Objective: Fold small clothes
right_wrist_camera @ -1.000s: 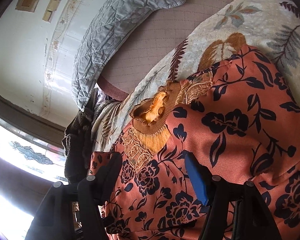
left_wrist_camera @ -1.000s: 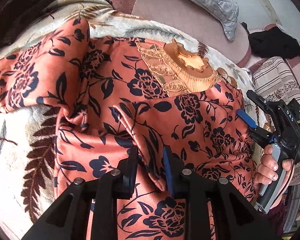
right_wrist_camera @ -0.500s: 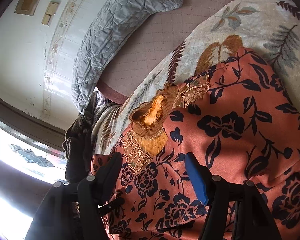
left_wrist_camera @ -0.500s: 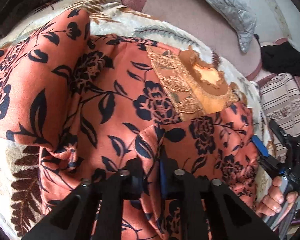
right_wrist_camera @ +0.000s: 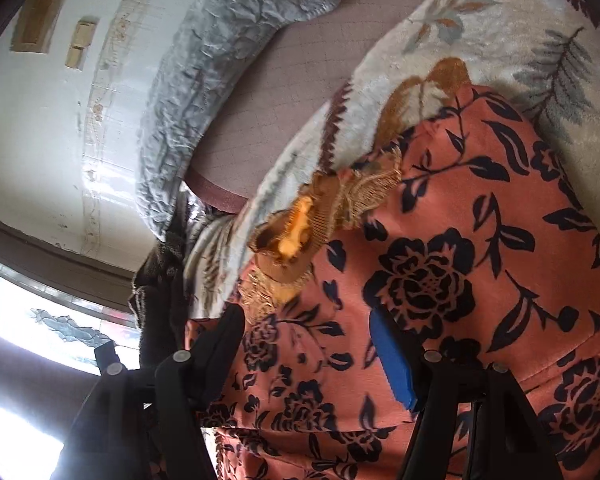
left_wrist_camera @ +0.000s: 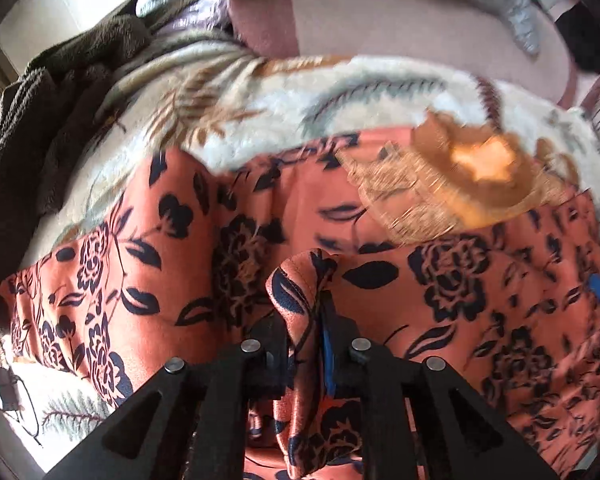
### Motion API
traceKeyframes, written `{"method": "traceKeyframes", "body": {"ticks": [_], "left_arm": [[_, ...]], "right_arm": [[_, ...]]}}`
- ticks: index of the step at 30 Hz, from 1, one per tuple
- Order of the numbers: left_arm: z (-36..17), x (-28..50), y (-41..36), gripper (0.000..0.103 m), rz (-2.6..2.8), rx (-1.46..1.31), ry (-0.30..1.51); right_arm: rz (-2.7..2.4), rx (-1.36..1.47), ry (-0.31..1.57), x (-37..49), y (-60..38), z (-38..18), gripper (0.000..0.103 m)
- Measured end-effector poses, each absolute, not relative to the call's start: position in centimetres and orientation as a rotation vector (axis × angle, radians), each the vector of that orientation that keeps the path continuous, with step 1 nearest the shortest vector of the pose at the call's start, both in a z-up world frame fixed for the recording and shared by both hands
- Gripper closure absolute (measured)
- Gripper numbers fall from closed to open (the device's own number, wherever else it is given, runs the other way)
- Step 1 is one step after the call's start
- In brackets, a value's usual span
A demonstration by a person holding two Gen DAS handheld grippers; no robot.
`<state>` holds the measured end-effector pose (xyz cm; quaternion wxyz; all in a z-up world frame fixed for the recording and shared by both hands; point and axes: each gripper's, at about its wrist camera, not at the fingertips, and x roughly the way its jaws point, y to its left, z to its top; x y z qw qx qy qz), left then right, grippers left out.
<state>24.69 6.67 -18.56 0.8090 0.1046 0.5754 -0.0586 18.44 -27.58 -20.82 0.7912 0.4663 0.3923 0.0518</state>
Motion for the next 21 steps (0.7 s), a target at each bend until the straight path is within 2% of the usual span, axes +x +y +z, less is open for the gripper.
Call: {"method": "traceKeyframes", "body": {"ticks": [2,5,7,9,10,13,16,20,21], "left_arm": [[-18.5,23.5,8.3,0.086,-0.145,0.165,1.217],[-15.0,20.0,12.3,0.074,-0.161,0.075,1.111],[-12.5,17.1,16.2,0.058,-0.101,0.057,1.026],[-10.5,14.4,21.3,0.034,0.001,0.004,0.972],[-9.7,13.2,23.9,0.031,0.063,-0.045,0.956],[-8.7,10.2,33.1,0.025,0.199,-0.302,0.928],[-10.0,8.6,40.2,0.025,0.300,-0.555,0.943],[-11.8,8.9,44.3,0.027,0.322,-0.754,0.896],[-12.3,9.5,44.9,0.030,0.312,-0.806,0.886]], "right_arm": [[0.030,1.005,0.985,19.1,-27.8,-23.1,0.037],[0.044,1.062,0.947,18.8,-28.2,-23.3,0.036],[0.087,1.050,0.886,18.5,-28.0,-21.9,0.036],[0.107,1.008,0.838,18.1,-27.3,-20.5,0.036],[0.113,0.984,0.818,17.9,-26.8,-19.9,0.036],[0.131,0.941,0.795,17.4,-25.7,-18.9,0.036],[0.131,0.897,0.791,17.2,-24.7,-18.4,0.036],[0.138,0.872,0.787,17.0,-23.8,-18.4,0.036],[0.140,0.869,0.787,17.1,-23.7,-18.5,0.036]]}}
